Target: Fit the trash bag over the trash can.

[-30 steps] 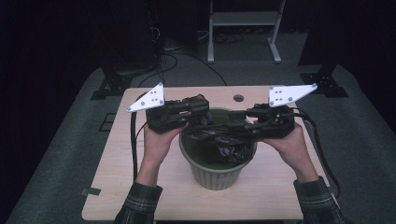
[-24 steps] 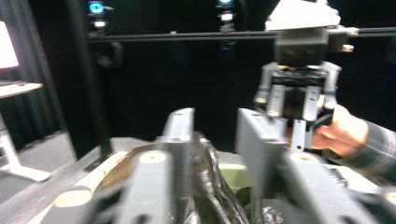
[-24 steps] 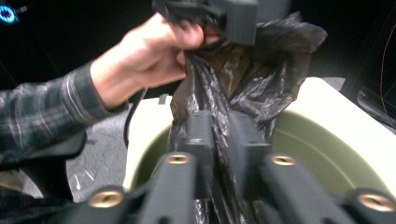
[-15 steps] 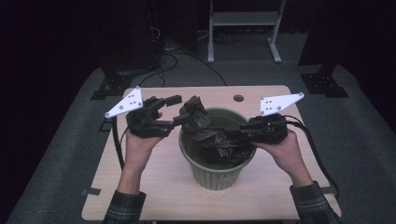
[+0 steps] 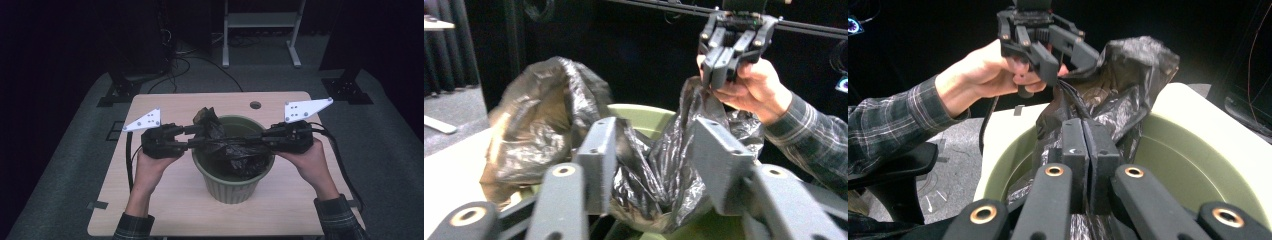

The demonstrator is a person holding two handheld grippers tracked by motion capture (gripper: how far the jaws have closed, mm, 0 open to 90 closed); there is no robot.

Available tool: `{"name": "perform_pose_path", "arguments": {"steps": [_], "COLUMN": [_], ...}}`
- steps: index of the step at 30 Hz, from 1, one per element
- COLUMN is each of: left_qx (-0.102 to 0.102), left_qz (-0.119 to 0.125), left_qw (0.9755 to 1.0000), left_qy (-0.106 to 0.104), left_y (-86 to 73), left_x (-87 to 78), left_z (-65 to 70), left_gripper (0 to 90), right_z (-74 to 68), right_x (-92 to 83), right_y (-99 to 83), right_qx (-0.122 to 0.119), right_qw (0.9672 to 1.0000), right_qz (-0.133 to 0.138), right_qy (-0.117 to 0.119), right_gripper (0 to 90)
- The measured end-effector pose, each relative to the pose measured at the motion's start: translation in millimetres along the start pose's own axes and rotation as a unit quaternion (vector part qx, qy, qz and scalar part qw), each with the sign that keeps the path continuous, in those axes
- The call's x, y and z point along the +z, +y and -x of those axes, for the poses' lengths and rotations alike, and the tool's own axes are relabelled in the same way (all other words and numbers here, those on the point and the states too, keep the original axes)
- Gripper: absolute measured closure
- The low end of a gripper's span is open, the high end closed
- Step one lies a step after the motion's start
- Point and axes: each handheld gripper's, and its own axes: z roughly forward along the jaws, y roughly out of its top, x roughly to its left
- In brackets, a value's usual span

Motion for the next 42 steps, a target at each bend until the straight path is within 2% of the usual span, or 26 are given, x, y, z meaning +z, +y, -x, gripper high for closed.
{"name": "perform_pose_path", "arguments": {"steps": [2, 7, 14, 15, 17, 18, 20, 22, 28, 31, 36, 42], "left_qx": [0.006, 0.015, 0.023, 0.023, 0.026, 0.025, 0.024, 0.021, 0.018, 0.008, -0.001, -0.013], "left_qz": [0.002, 0.008, 0.012, 0.012, 0.014, 0.014, 0.019, 0.027, 0.040, 0.042, 0.043, 0.038], "left_qw": [1.0000, 0.9998, 0.9996, 0.9996, 0.9995, 0.9995, 0.9995, 0.9994, 0.9987, 0.9987, 0.9987, 0.9990], "left_qy": [-0.007, -0.013, -0.015, -0.015, -0.013, -0.010, -0.005, 0.002, 0.028, 0.030, 0.029, 0.019], "left_y": [-0.8, 1.9, 6.5, 6.8, 7.1, 7.0, 6.7, 6.5, 4.9, 1.9, 1.0, 2.0], "left_x": [1.4, 4.1, 2.3, 2.2, 1.3, 0.4, -4.0, -10.8, -29.7, -36.3, -34.7, -28.3], "left_z": [1.0, 4.0, 5.7, 5.8, 6.1, 6.5, 6.1, 5.3, 2.3, -1.6, -6.6, -15.6], "left_gripper": [62.8, 65.0, 65.0, 65.0, 64.1, 62.7, 58.6, 53.8, 45.7, 46.1, 46.1, 51.4], "right_z": [-0.2, 1.9, 12.7, 13.9, 15.3, 15.6, 16.2, 16.4, 17.4, 17.5, 17.2, 17.0], "right_x": [-3.4, -8.6, 14.5, 19.7, 25.8, 27.5, 28.5, 27.8, 24.3, 22.9, 21.3, 19.6], "right_y": [2.8, 16.4, 17.2, 15.8, 13.4, 12.2, 10.4, 9.5, 7.7, 6.7, 5.6, 3.8], "right_qx": [-0.002, -0.016, -0.017, -0.016, -0.014, -0.013, -0.010, -0.005, -0.001, 0.002, 0.003, 0.003], "right_qw": [0.9999, 0.9992, 0.9992, 0.9988, 0.9982, 0.9980, 0.9982, 0.9982, 0.9985, 0.9986, 0.9988, 0.9988], "right_qz": [0.003, 0.006, -0.029, -0.041, -0.056, -0.061, -0.059, -0.060, -0.055, -0.053, -0.048, -0.047], "right_qy": [-0.010, -0.036, -0.022, -0.020, -0.014, -0.005, -0.001, 0.004, 0.006, 0.006, 0.006, 0.008], "right_gripper": [79.9, 70.4, 68.8, 69.5, 80.6, 80.7, 82.0, 90.0, 90.0, 90.0, 90.0, 90.0]}}
